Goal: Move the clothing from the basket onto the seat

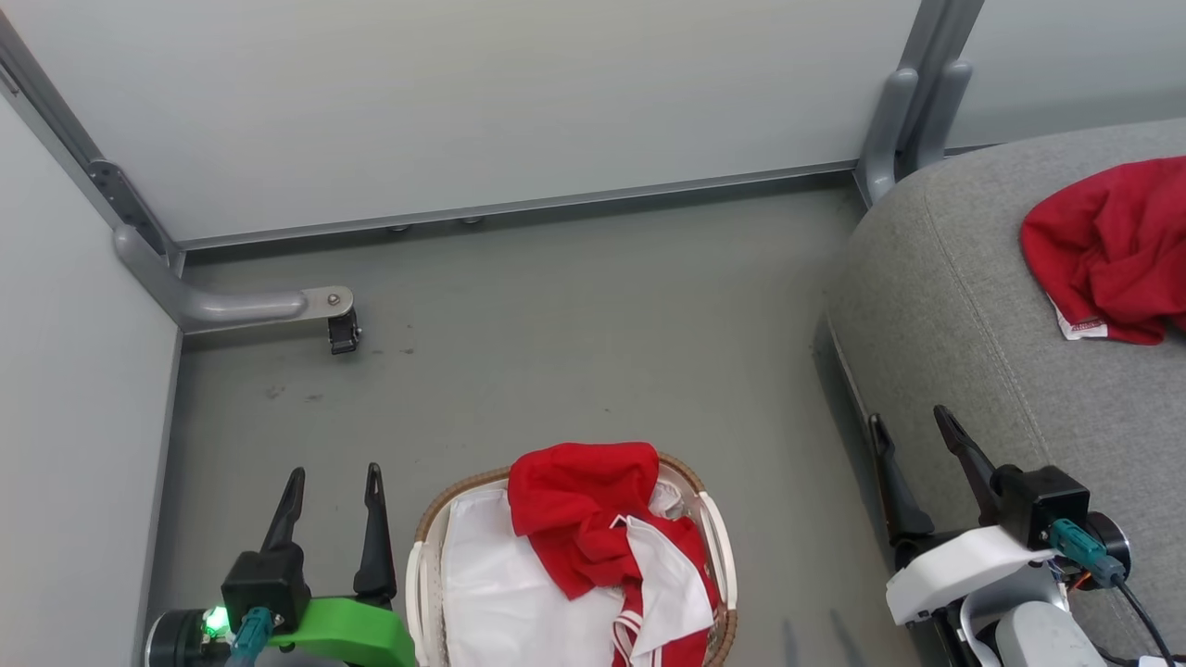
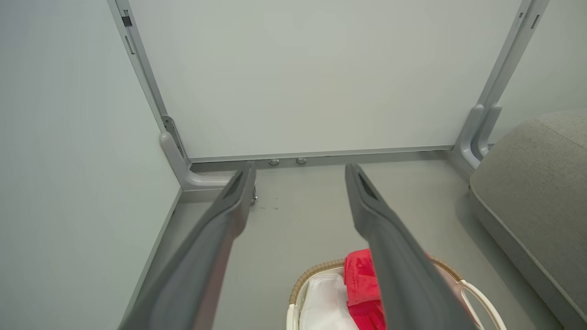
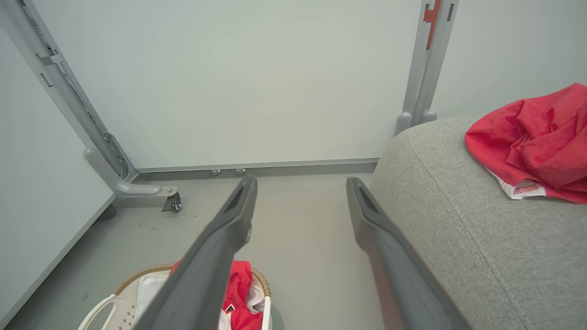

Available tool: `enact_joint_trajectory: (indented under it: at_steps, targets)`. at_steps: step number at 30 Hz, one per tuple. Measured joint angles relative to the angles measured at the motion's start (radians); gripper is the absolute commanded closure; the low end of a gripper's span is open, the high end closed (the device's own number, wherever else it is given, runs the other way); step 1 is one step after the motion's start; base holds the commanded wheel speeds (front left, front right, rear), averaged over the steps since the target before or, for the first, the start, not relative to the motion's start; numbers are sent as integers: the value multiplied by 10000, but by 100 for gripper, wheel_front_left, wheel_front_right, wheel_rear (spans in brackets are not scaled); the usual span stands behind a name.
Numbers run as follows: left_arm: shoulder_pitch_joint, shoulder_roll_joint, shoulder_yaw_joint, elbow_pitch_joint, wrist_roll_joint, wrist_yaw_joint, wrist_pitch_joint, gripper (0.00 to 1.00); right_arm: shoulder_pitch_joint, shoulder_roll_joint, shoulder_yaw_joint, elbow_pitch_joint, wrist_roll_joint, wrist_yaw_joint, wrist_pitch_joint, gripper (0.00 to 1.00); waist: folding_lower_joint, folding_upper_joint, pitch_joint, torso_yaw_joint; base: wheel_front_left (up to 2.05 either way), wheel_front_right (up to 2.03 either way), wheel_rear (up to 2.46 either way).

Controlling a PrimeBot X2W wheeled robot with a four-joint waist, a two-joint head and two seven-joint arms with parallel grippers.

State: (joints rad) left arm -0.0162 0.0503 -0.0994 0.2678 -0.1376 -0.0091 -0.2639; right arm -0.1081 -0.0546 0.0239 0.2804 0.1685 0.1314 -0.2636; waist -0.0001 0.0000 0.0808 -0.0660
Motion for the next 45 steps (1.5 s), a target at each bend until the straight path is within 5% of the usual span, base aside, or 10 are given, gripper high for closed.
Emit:
enact_joint_trajectory:
  at_steps: [17, 45]
  targets:
    - [-1593, -15, -1365, 1569, -173, -408, 0, 0, -1208, 25, 453, -539, 117, 0, 0, 0, 0, 0, 1906, -526, 0, 0, 0]
    - [-5943, 8, -3373, 6617, 474, -1058, 0, 0, -3181, 27, 1106, -1381, 1045, 0, 0, 0, 2, 0, 6427, -2173, 0, 0, 0]
